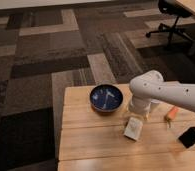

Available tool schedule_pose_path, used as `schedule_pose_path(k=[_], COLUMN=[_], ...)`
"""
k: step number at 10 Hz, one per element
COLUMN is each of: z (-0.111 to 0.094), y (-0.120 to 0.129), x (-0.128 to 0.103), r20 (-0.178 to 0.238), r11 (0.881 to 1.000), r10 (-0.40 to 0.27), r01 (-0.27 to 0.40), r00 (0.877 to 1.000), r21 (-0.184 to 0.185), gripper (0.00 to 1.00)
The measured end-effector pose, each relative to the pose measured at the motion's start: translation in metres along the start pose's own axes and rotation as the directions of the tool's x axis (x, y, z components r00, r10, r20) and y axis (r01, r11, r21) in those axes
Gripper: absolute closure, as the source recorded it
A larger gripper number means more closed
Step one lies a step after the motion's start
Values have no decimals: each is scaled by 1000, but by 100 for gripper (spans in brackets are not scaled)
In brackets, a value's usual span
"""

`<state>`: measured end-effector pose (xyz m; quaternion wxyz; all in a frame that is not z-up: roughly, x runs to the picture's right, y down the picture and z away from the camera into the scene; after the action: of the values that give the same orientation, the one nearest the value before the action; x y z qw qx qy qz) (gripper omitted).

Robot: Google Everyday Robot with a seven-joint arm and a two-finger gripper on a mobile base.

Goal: Place the white sponge in the ceramic cup

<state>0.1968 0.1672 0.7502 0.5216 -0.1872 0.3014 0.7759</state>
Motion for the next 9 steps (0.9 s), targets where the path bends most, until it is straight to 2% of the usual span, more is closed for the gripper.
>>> schedule_pose_path(k=[5,9], z=[17,32], y=[-10,-13], x=[-1,4], r20=[-14,-32], r11=[1000,999], r10=[16,16], r01=[-16,-17], r00=[1000,999], r21=[0,-30], gripper=[35,35])
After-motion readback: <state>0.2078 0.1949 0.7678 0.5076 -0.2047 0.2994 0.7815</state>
